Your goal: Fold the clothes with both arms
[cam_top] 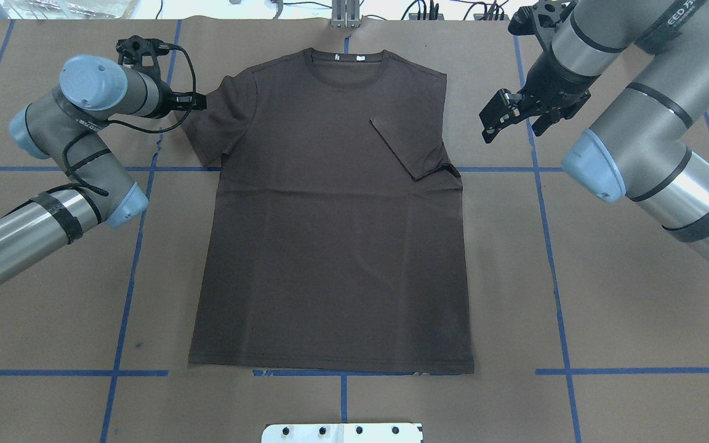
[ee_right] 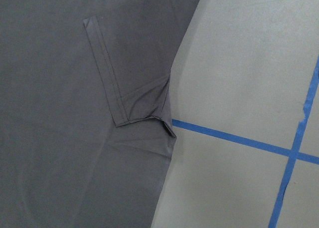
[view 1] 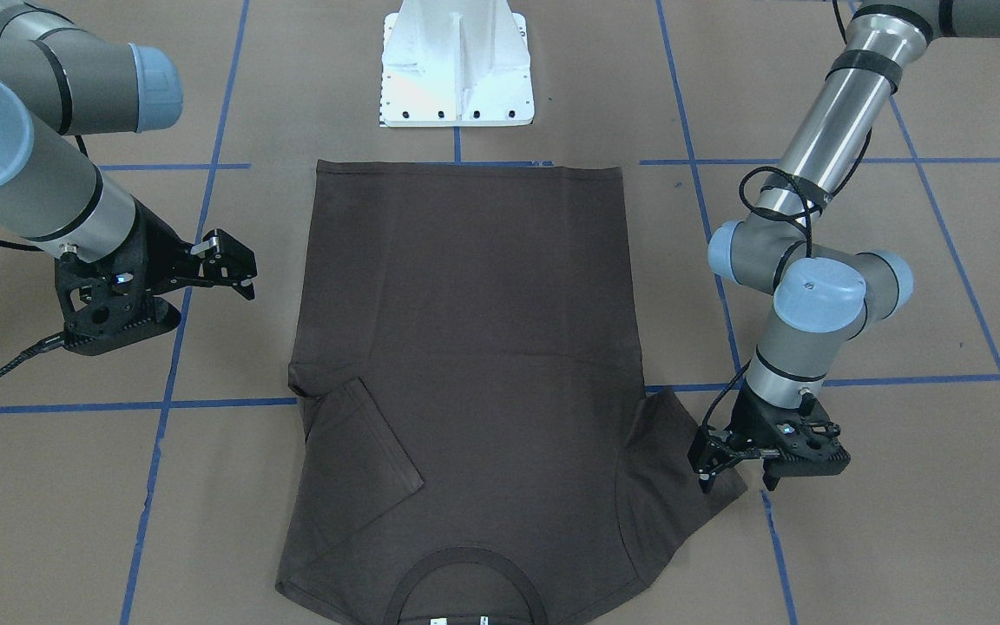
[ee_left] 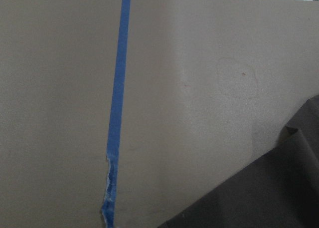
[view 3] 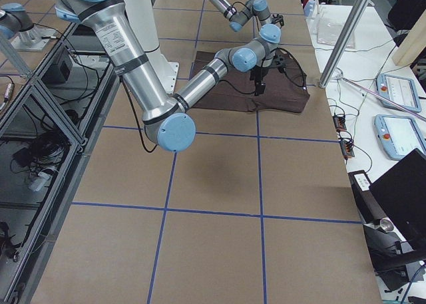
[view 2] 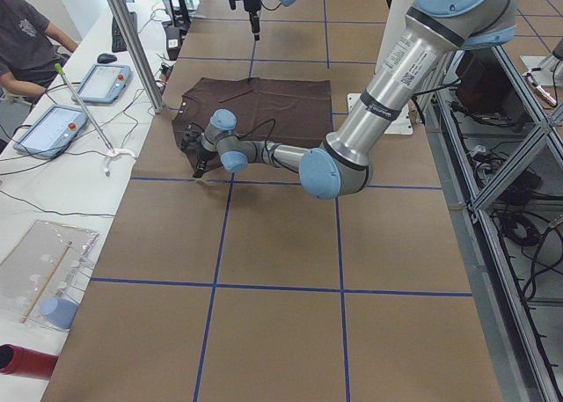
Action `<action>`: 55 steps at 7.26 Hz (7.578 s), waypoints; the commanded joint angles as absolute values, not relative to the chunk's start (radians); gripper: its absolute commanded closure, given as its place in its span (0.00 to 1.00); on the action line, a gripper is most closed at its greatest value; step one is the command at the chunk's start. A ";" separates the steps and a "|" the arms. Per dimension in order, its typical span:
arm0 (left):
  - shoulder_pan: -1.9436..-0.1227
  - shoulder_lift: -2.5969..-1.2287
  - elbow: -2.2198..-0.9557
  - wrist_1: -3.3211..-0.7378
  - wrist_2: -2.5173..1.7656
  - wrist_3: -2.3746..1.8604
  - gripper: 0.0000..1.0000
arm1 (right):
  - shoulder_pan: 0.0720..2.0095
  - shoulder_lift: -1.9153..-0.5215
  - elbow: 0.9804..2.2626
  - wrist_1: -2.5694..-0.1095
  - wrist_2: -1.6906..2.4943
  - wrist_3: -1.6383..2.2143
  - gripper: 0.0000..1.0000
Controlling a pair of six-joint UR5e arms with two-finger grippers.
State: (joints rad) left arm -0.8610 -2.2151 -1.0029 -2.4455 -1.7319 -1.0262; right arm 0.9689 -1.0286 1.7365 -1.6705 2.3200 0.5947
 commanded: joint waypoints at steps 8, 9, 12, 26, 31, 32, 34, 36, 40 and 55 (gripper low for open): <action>-0.859 -2.217 -0.989 -2.445 -1.732 -1.026 0.63 | 0.968 -1.026 1.736 -1.671 2.319 0.598 0.00; -0.859 -2.217 -0.989 -2.442 -1.732 -1.026 0.83 | 0.968 -1.026 1.736 -1.671 2.319 0.598 0.00; -0.859 -2.218 -1.000 -2.438 -1.735 -1.028 1.00 | 0.968 -1.026 1.735 -1.671 2.319 0.598 0.00; -0.742 -2.522 -0.905 -2.347 -1.730 -1.385 0.18 | 0.968 -1.028 1.744 -1.669 2.324 0.594 0.00; -0.741 -2.389 -1.123 -2.277 -1.860 -1.326 0.00 | 0.935 -1.070 1.831 -1.671 2.223 0.722 0.00; -0.742 -2.335 -1.247 -2.147 -1.861 -1.265 0.00 | 0.887 -1.106 1.886 -1.671 2.185 0.788 0.00; -0.742 -2.178 -1.597 -1.929 -1.861 -1.175 0.00 | 0.736 -1.192 2.001 -1.622 2.091 1.051 0.00; -0.742 -2.059 -1.853 -1.809 -1.859 -1.140 0.00 | 0.559 -1.372 2.031 -1.324 1.931 1.309 0.00; -0.736 -2.060 -1.979 -1.703 -1.855 -1.143 0.00 | 0.278 -1.416 2.029 -1.312 1.695 1.571 0.00; -0.738 -2.051 -2.005 -1.700 -1.856 -1.143 0.00 | 0.167 -1.422 2.005 -1.313 1.672 1.643 0.89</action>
